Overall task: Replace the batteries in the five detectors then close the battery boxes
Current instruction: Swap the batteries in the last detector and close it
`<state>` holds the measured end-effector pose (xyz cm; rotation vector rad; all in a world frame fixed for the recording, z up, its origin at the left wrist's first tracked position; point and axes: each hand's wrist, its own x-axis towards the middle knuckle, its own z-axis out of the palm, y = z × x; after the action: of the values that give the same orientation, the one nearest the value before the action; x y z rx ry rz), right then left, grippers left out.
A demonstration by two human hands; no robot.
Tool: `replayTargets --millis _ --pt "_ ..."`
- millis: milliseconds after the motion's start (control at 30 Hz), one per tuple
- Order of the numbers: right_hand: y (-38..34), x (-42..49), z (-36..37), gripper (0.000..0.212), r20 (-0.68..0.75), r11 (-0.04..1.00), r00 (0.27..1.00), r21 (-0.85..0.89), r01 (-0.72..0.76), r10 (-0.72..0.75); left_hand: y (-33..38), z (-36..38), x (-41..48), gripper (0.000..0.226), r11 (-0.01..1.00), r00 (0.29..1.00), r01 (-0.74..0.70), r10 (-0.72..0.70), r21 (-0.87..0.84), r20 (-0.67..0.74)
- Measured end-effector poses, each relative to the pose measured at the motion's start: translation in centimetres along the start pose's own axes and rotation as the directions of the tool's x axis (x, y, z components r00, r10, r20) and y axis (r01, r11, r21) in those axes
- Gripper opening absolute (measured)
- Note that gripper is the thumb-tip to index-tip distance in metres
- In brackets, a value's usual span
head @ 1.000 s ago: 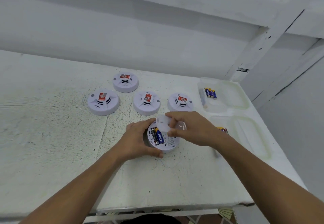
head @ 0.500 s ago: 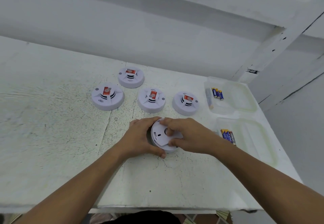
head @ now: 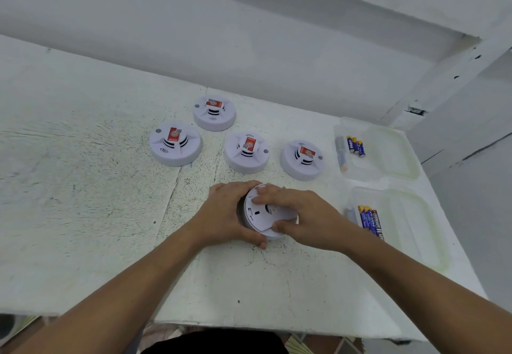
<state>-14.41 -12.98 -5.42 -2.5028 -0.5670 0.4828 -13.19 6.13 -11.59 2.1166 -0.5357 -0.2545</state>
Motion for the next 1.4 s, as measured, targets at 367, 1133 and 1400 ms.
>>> replayTargets --millis 367,1133,1400 --pt "0.7 0.4 0.8 0.038 0.047 0.991 0.994 -0.091 0.101 -0.097 -0.3 0.4 0.2 0.094 1.0 1.0 -0.005 0.005 -0.003 -0.01" --pt "0.0 0.8 -2.4 0.051 0.152 0.825 0.958 -0.488 0.285 -0.241 0.4 1.3 -0.1 0.098 0.997 0.996 0.017 -0.009 0.081 -0.093" --pt "1.1 0.9 -2.1 0.05 0.154 0.805 0.944 -0.494 0.33 -0.292 1.6 1.3 -0.6 0.08 0.995 0.994 -0.026 0.037 0.101 -0.104"
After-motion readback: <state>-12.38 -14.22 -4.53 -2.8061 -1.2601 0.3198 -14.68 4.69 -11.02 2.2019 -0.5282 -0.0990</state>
